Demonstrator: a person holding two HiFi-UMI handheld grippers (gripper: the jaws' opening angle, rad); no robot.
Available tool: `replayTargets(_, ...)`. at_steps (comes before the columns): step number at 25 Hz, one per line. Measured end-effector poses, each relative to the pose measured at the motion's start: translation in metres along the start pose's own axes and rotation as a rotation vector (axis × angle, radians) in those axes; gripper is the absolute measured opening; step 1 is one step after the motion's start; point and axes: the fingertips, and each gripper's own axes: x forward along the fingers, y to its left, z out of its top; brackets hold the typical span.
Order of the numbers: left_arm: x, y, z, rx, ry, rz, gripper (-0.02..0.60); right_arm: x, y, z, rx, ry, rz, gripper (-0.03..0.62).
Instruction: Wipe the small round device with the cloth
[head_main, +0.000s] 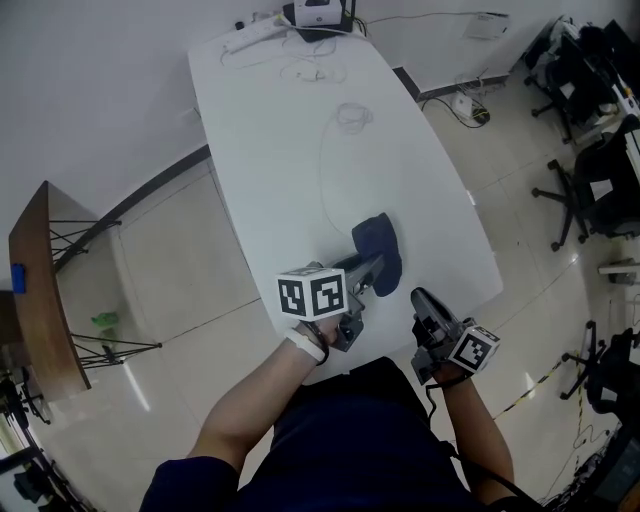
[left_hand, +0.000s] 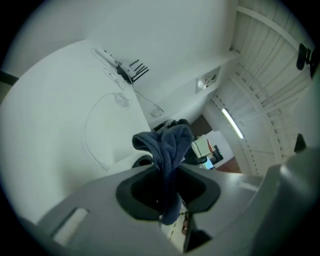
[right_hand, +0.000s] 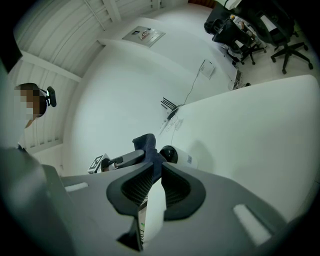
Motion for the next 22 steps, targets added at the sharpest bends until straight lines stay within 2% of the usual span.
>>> replayTargets(7, -0.011, 0.026, 0.004, -0.051, -0.038, 0.039, 0.086, 0.002, -0.022, 0.005, 0.017, 0.006, -0.016, 0.054)
replayTargets(14, -0.023, 0.064, -0.009, -0.150, -0.065, 0.084, 0.086, 0.023, -0.026, 0.012, 0.026, 0.042, -0.001, 0.054)
replayTargets(22, -0.020, 0.105, -0.024, -0.153, -0.018, 0.209, 0.086, 0.044, -0.030, 0.013, 0.045, 0.064, 0.002, 0.052)
